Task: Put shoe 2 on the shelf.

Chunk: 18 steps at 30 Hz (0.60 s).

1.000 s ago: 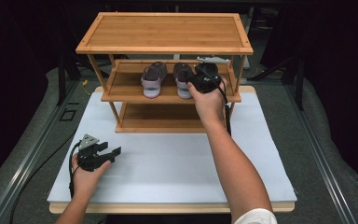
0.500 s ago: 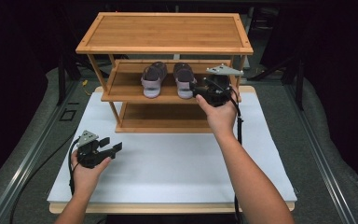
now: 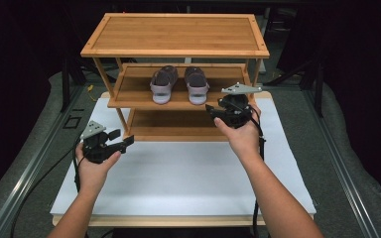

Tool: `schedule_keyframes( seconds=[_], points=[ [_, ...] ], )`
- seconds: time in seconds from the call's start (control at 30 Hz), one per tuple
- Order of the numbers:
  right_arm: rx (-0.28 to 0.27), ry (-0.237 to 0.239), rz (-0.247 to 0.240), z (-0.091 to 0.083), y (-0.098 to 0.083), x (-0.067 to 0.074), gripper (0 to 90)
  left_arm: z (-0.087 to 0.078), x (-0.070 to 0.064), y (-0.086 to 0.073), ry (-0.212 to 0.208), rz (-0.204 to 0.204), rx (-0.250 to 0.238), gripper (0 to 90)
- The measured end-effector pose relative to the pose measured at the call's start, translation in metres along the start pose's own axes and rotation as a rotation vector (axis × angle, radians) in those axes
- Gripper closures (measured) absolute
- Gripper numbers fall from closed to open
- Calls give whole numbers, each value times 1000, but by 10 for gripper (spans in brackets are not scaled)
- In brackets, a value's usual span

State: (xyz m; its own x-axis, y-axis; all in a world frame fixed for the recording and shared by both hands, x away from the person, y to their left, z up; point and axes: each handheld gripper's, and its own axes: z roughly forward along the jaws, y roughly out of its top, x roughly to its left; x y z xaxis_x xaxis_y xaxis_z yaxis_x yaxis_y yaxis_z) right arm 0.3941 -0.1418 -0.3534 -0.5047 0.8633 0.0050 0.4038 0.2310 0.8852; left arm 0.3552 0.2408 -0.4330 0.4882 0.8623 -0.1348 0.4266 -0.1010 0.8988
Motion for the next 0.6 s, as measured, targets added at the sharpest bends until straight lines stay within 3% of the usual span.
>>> schedule_keyframes(
  seconds=[0.1,0.13,0.23,0.27,0.37,0.43,0.53,0.57,0.6],
  points=[
    [1,-4,13,1,-2,-2,515,3,-1,11,-4,-1,-12,378],
    [0,-7,25,3,-4,-5,506,8,-2,23,-7,-3,-17,378],
    [-3,1,37,8,-7,-9,493,14,-2,35,-7,-1,-15,377],
    [0,11,40,10,-7,-11,494,22,-2,45,1,2,-10,377],
    [-13,-11,41,13,-8,-13,491,28,-2,55,13,4,-3,383],
    [-17,-17,40,14,-8,-13,483,34,-3,64,-5,4,8,391],
    [-31,-16,56,20,-6,-17,544,43,-4,83,7,9,-2,440],
    [-31,-16,56,20,-6,-17,544,43,-4,83,7,9,-2,453],
    [-32,-20,61,23,-4,-19,603,46,-4,91,13,3,-16,480]
  ],
)
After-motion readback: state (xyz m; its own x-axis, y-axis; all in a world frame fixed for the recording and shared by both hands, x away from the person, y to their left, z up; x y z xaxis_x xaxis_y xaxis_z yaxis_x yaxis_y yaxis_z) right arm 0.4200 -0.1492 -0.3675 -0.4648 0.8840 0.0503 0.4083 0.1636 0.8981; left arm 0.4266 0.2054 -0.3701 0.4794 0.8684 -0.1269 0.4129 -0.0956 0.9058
